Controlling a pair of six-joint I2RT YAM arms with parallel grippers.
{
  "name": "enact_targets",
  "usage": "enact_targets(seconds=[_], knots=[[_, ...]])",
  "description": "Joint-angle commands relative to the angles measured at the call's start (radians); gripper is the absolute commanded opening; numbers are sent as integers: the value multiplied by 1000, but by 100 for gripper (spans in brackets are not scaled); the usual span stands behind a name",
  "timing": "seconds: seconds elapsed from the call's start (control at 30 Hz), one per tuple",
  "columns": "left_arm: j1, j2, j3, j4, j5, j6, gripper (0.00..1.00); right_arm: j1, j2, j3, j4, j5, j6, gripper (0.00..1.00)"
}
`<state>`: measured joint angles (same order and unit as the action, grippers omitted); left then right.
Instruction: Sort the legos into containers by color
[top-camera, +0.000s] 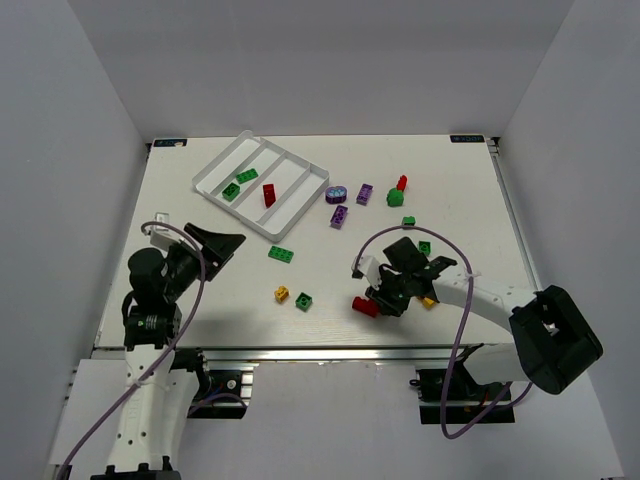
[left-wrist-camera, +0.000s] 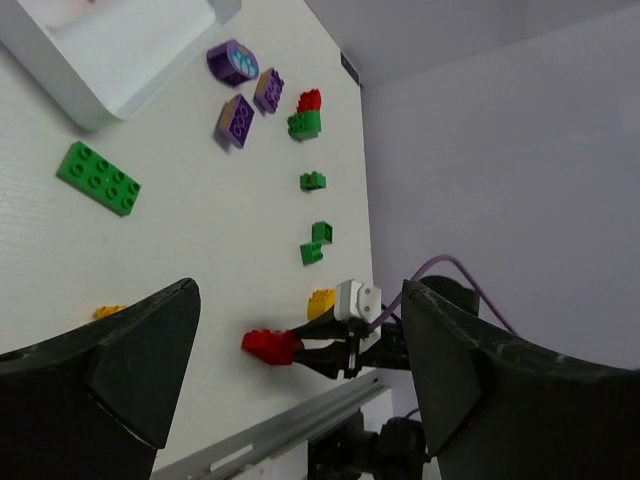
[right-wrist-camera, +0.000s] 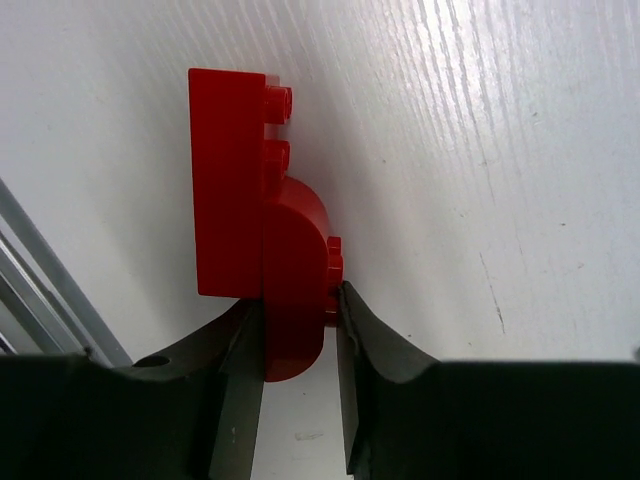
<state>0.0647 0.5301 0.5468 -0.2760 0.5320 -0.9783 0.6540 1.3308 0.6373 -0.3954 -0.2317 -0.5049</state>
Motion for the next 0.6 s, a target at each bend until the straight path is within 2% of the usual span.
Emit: enact_targets(seconds=[0.0, 0.03, 0.07, 0.13, 0.17, 0.33, 0.53, 0.57], knots=[[-45, -4, -42, 44, 37, -31, 90, 4, -33, 33, 4, -58, -3, 8], [-61, 2, -51, 55, 30, -42, 90, 4, -41, 45, 1, -66, -1, 1], [-125, 22, -65, 81, 4, -49, 89, 3, -45, 76, -13, -86, 0, 0], [-198, 53, -71, 110, -44, -56, 89, -1, -47, 113, -26, -110, 0, 0], [-289, 76, -70, 139, -76, -56, 89, -1, -47, 133, -36, -124, 6, 0], [-589, 303, 20, 182, -296, -20, 88, -5, -38, 265, -39, -185, 43, 0], [-692, 481, 73, 276, -354, -42, 90, -8, -47, 351, -14, -184, 81, 0], [-704, 494, 73, 346, -348, -48, 90, -10, -51, 352, -10, -184, 85, 0]])
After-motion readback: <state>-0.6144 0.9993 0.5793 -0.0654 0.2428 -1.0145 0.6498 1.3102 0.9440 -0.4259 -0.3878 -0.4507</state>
